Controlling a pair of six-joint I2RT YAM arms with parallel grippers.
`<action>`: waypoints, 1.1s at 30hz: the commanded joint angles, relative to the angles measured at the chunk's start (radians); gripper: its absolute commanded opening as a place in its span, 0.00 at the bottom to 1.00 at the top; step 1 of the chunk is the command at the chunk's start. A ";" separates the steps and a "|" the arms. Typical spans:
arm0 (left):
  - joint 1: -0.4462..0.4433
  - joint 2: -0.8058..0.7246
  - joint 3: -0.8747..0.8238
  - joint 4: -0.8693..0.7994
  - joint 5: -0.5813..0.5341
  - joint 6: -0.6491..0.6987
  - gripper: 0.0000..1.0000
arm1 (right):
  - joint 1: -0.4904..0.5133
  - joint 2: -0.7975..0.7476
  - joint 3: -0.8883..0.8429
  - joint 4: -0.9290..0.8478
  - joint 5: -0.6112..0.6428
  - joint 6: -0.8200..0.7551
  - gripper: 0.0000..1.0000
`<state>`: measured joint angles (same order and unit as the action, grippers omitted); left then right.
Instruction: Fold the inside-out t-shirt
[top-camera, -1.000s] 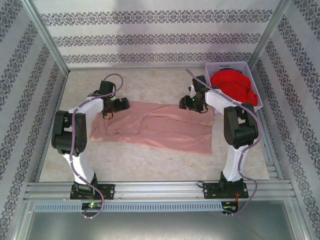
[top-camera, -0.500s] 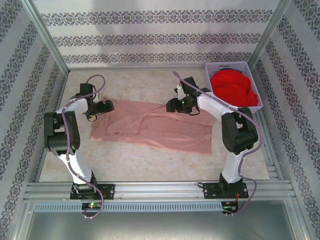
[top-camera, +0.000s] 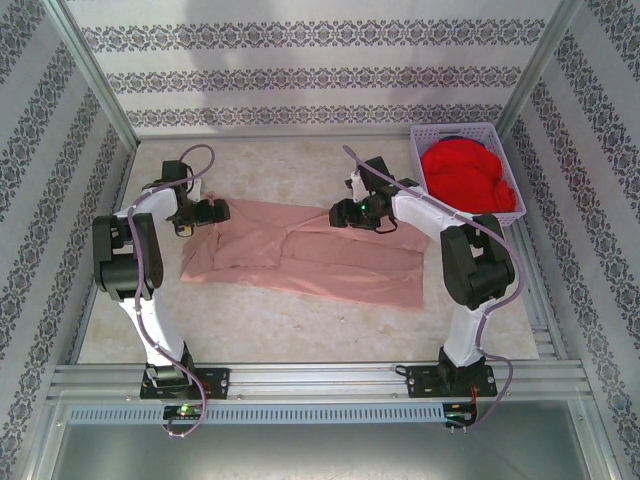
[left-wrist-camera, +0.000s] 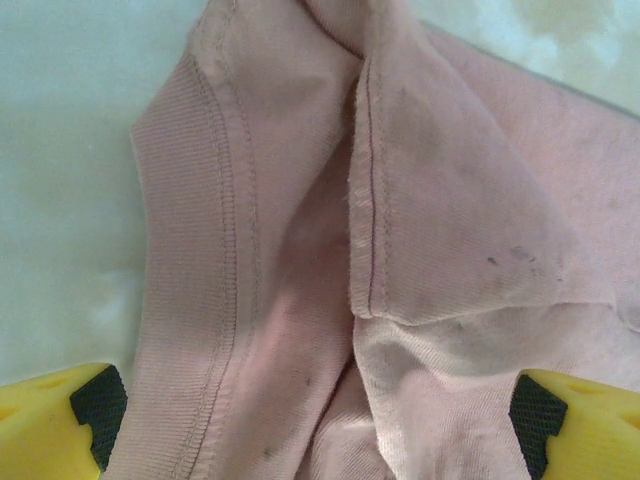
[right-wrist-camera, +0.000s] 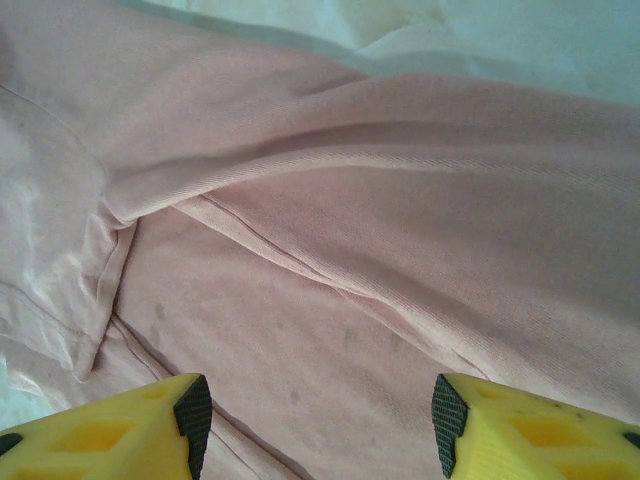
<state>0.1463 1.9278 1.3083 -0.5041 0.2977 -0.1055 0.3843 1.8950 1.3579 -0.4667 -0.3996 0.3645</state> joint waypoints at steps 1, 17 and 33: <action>0.012 0.036 0.033 -0.059 -0.016 0.034 1.00 | 0.017 0.025 -0.002 0.002 -0.016 0.011 0.62; -0.018 0.007 -0.035 -0.024 0.160 0.040 0.98 | 0.024 0.034 -0.003 0.010 -0.019 0.020 0.62; -0.046 -0.028 -0.084 0.020 0.266 0.035 0.58 | 0.024 0.042 -0.009 0.008 -0.021 0.019 0.62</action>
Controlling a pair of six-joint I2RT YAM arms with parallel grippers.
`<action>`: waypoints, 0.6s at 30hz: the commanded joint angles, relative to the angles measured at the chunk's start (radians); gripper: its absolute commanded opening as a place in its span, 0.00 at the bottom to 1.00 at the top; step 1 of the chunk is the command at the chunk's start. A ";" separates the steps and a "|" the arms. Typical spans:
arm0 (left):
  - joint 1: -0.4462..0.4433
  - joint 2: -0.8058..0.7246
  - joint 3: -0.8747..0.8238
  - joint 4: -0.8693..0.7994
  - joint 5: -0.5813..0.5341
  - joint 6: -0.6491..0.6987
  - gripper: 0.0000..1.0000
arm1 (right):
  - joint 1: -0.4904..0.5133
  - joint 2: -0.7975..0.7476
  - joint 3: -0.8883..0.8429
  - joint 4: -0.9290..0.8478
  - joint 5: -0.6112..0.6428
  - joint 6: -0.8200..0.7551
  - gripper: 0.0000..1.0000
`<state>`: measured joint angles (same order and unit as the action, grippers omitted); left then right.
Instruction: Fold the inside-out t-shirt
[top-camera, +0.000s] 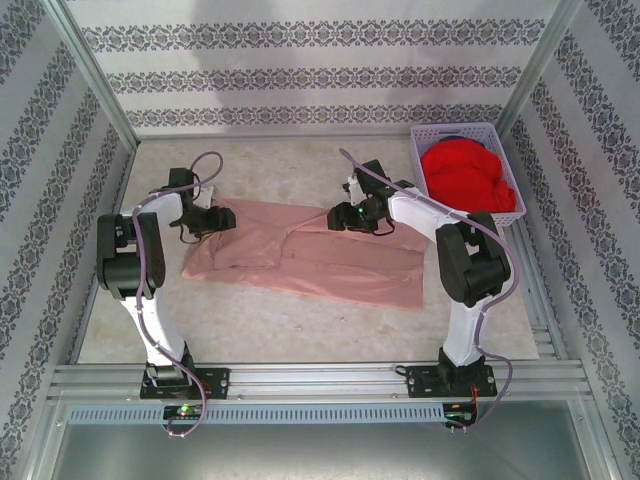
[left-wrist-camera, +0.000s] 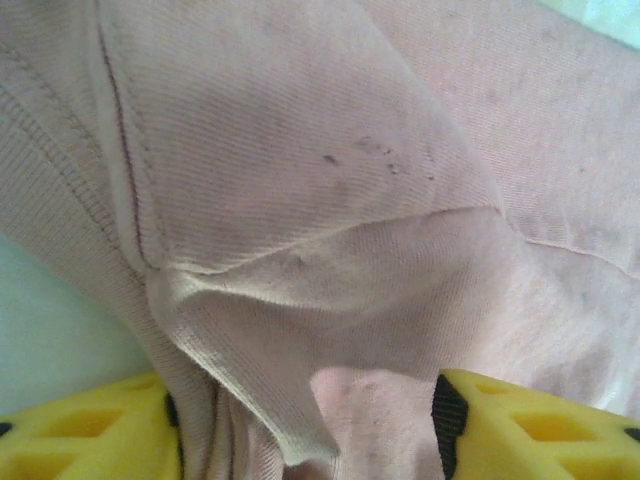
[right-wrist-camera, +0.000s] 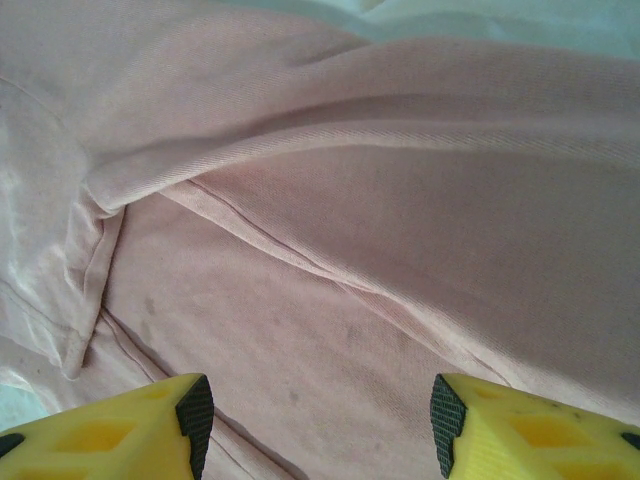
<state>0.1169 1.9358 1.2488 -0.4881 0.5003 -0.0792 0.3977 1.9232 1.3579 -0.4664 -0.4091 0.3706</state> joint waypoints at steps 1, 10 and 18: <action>-0.019 -0.036 -0.030 0.010 0.069 0.007 0.56 | 0.011 0.015 -0.009 0.008 -0.011 0.011 0.62; -0.036 -0.032 -0.032 0.038 0.065 -0.001 0.37 | 0.012 0.017 -0.009 0.008 -0.011 0.012 0.61; -0.035 -0.033 -0.053 0.085 0.070 -0.045 0.19 | 0.012 0.008 -0.013 0.003 -0.006 0.009 0.61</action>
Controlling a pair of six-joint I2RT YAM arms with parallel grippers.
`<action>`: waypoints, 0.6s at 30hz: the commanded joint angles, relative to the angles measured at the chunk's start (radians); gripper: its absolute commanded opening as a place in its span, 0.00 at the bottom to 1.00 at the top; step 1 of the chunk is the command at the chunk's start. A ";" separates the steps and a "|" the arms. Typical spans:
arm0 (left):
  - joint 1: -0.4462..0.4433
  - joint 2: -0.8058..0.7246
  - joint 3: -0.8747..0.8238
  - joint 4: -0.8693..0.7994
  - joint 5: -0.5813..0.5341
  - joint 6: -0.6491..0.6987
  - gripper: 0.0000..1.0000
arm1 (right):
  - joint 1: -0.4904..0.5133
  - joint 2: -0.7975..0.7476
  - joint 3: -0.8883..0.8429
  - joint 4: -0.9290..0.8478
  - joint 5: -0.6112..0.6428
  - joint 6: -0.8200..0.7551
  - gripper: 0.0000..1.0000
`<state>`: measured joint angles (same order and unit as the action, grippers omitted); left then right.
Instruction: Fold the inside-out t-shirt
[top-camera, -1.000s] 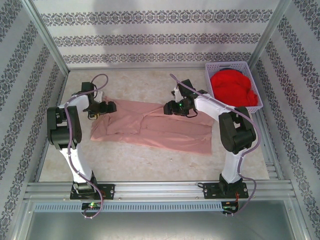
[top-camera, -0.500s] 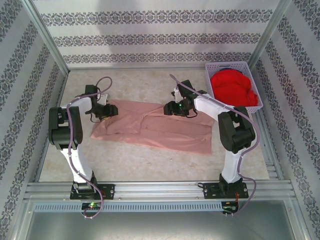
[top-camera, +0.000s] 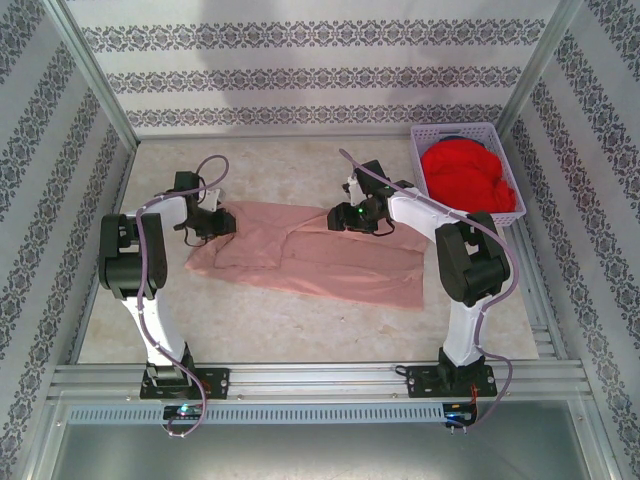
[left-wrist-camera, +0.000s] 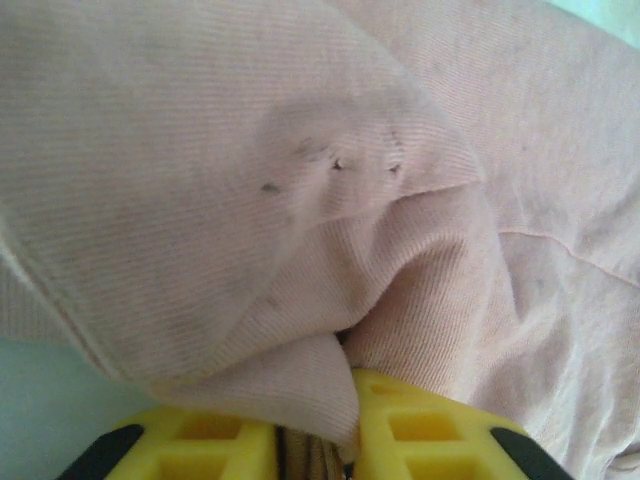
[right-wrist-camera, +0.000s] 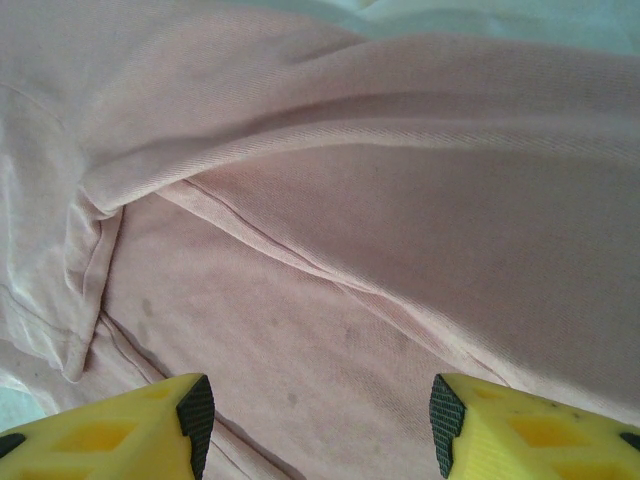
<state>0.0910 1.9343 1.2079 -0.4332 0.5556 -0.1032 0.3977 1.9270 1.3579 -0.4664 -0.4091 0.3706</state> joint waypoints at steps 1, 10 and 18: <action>-0.009 -0.032 -0.014 0.032 0.003 -0.025 0.15 | 0.012 0.004 -0.014 0.004 -0.005 0.009 0.61; 0.008 -0.135 -0.110 0.168 -0.133 -0.153 0.00 | 0.009 -0.008 -0.034 0.007 0.006 0.008 0.61; 0.010 -0.219 -0.110 0.104 -0.209 -0.196 0.00 | -0.027 -0.035 -0.037 -0.014 0.023 -0.015 0.61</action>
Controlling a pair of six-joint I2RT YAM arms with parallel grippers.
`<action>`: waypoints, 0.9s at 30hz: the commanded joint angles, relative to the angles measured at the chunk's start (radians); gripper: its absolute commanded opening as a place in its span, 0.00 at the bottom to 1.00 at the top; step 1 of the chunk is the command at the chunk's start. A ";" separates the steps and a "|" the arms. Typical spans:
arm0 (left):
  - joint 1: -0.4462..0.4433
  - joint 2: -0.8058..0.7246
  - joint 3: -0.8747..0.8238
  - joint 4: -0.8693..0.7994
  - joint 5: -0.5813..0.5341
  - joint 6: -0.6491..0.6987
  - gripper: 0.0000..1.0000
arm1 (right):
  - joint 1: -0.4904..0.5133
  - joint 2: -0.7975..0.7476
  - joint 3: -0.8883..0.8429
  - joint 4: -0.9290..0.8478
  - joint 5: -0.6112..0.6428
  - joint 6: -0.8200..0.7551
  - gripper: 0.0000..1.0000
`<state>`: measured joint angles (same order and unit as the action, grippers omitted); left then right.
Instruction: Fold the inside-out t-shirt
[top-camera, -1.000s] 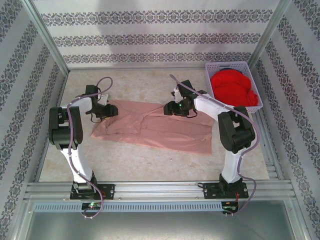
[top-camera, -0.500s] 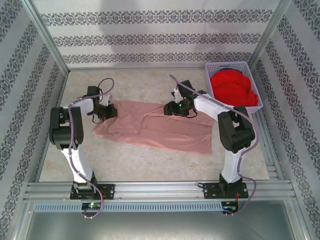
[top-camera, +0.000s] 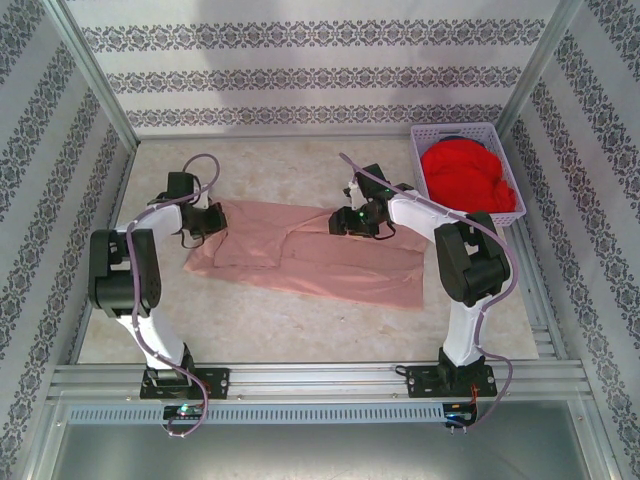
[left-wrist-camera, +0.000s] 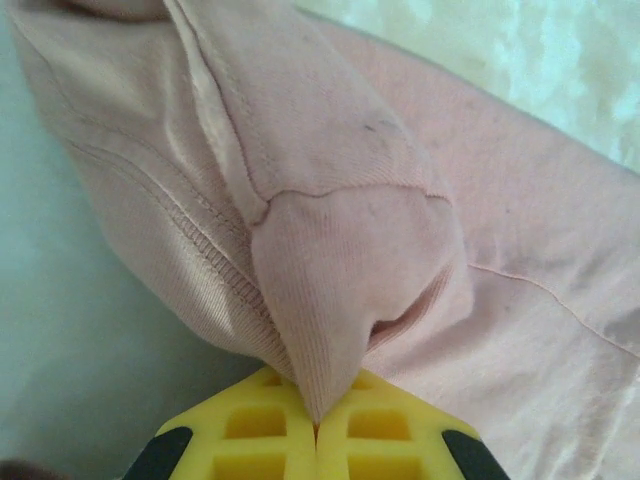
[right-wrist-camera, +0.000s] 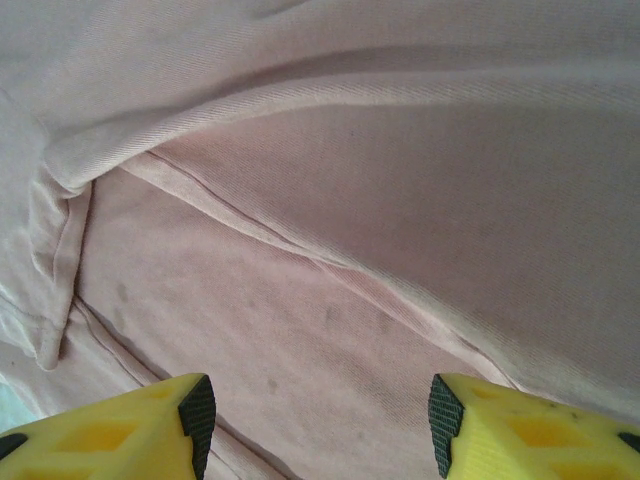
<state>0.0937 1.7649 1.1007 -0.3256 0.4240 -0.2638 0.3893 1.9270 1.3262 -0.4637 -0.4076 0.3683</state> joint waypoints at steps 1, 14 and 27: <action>0.008 -0.056 0.002 -0.018 -0.102 -0.035 0.00 | -0.026 -0.041 -0.005 -0.018 0.023 -0.015 0.61; 0.058 -0.024 0.157 -0.236 -0.531 0.014 0.00 | -0.040 -0.072 -0.013 -0.027 0.026 -0.018 0.61; -0.038 -0.078 0.274 -0.421 -0.726 0.050 0.00 | -0.049 -0.089 0.010 -0.060 0.045 -0.023 0.60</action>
<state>0.1101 1.7386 1.3235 -0.6540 -0.2501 -0.2340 0.3485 1.8656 1.3193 -0.4892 -0.3836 0.3656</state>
